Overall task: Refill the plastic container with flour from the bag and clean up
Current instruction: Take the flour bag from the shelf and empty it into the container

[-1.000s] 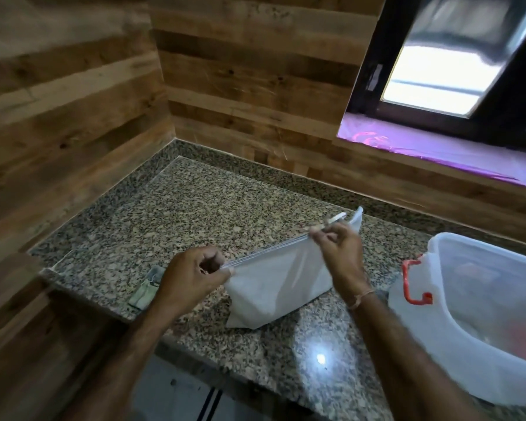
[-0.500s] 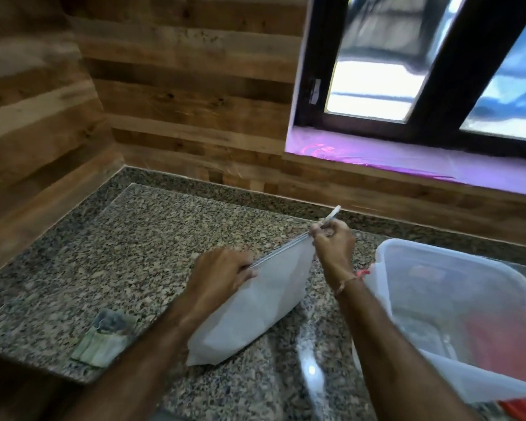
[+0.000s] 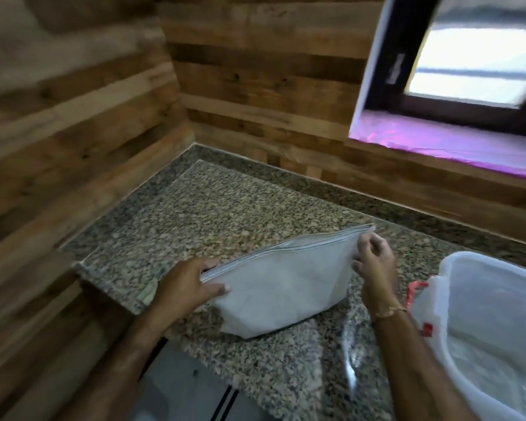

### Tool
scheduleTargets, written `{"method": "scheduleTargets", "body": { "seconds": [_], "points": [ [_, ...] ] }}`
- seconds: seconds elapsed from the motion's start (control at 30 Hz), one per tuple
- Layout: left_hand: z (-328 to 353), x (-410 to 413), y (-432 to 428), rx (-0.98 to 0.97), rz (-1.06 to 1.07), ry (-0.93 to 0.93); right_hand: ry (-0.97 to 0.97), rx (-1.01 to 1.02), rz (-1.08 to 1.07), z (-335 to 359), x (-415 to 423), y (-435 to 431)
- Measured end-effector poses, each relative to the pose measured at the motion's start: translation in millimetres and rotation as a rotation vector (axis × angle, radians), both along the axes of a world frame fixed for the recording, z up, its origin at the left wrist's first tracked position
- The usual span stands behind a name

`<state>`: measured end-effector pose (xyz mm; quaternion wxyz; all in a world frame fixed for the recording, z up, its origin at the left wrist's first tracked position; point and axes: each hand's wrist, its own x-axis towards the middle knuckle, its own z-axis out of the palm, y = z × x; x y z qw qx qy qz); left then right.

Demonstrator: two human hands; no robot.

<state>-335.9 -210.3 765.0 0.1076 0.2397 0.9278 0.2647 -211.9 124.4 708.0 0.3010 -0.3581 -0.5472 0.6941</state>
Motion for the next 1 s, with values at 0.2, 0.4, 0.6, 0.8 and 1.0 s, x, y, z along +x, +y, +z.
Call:
{"method": "scheduleTargets", "body": {
  "seconds": [0.2,0.4,0.6,0.8,1.0],
  "points": [
    [-31.0,23.6,-16.6,0.338,0.264,-0.110,-0.051,-0.002,-0.048,-21.3,-0.3,-6.3],
    [-31.1,17.4,-14.8,0.502,0.370,-0.040,-0.089,0.071,-0.148,-25.3,15.5,-21.8],
    [-67.1,29.5,-25.8,0.614,0.304,-0.291,-0.132,0.055,0.103,-23.7,42.1,-23.6],
    [-69.3,20.5,-25.6,0.660,0.348,-0.361,-0.175,-0.140,0.183,-13.9,47.5,-28.6],
    [-71.8,13.4,-43.2,0.712,0.245,-0.604,-0.191,-0.290,0.204,-23.9,49.3,-38.0]
  ]
}}
